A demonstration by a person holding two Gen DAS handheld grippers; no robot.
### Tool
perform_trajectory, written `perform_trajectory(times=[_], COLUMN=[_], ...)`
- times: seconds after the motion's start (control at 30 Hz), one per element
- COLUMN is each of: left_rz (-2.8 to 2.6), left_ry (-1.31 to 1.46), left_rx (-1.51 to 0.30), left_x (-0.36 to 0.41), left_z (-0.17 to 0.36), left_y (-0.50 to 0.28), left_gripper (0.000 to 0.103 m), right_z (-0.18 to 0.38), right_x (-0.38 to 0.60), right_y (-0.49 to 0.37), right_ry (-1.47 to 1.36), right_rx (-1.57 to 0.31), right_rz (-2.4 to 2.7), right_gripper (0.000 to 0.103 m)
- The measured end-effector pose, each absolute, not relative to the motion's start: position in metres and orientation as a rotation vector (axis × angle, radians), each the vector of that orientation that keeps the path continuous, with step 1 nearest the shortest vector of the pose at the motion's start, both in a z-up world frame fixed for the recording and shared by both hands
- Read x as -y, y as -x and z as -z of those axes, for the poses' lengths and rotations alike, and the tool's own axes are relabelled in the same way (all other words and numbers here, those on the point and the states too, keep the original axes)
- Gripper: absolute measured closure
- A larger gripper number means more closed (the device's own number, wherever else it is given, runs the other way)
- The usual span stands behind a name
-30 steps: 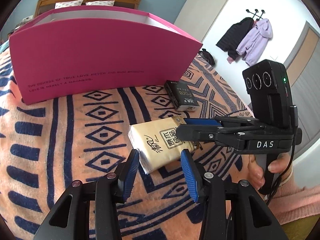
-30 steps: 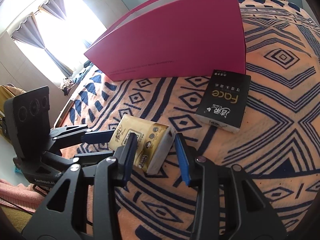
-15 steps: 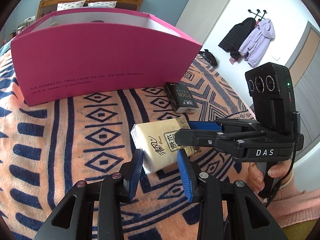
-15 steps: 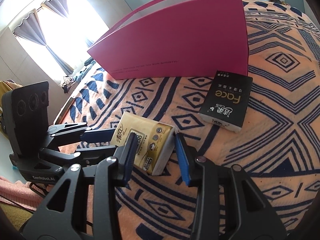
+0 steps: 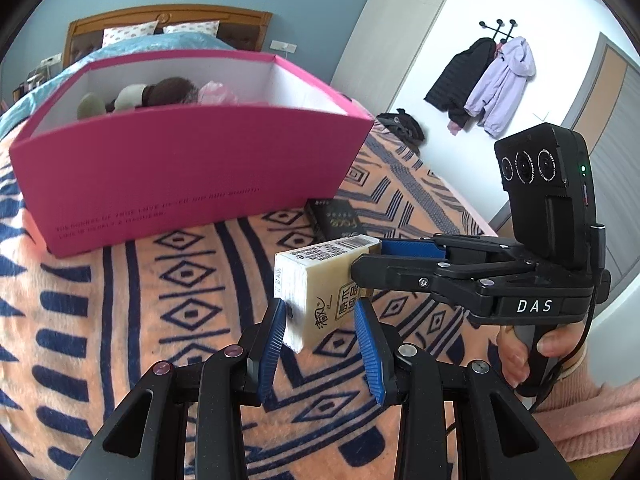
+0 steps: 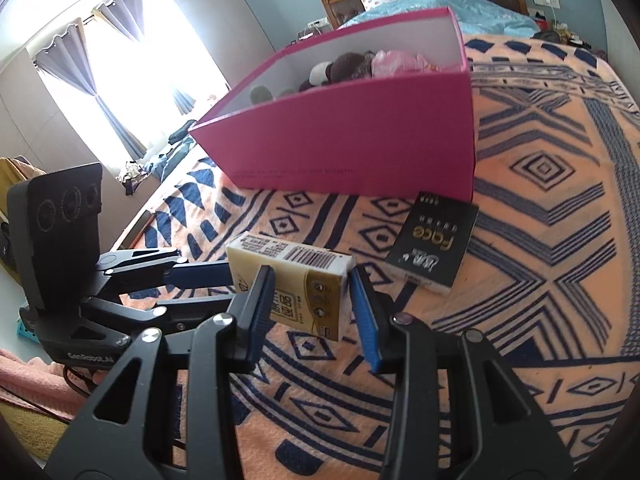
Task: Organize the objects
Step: 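Grasp the beige tissue pack with the left gripper and lift it, then carry the beige pack over the pink box and lower it inside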
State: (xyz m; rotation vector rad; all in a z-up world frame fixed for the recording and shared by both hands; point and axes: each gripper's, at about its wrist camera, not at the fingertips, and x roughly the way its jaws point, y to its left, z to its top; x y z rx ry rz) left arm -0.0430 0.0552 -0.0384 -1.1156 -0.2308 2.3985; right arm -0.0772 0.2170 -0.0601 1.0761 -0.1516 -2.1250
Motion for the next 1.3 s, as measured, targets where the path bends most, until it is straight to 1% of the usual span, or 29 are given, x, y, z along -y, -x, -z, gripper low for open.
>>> perform_trajectory(times=[0.63,1.3], left_rz=[-2.445,-2.486], left_ry=[1.022,0.955], left_rx=[0.166,0.165], left_x=[-0.067,-0.064], left_z=[0.009,-0.015], left_y=[0.052,0.074], left_gripper=[0.068,0.068], right_z=[0.030,-0.006], right_x=[-0.223,-0.222], right_y=[0.082,0.095], right_ry=[-0.973,-0.856], right_rx=[0.130,0.088], right_rz=[2.191,2.226], right_gripper=[0.061,0.061])
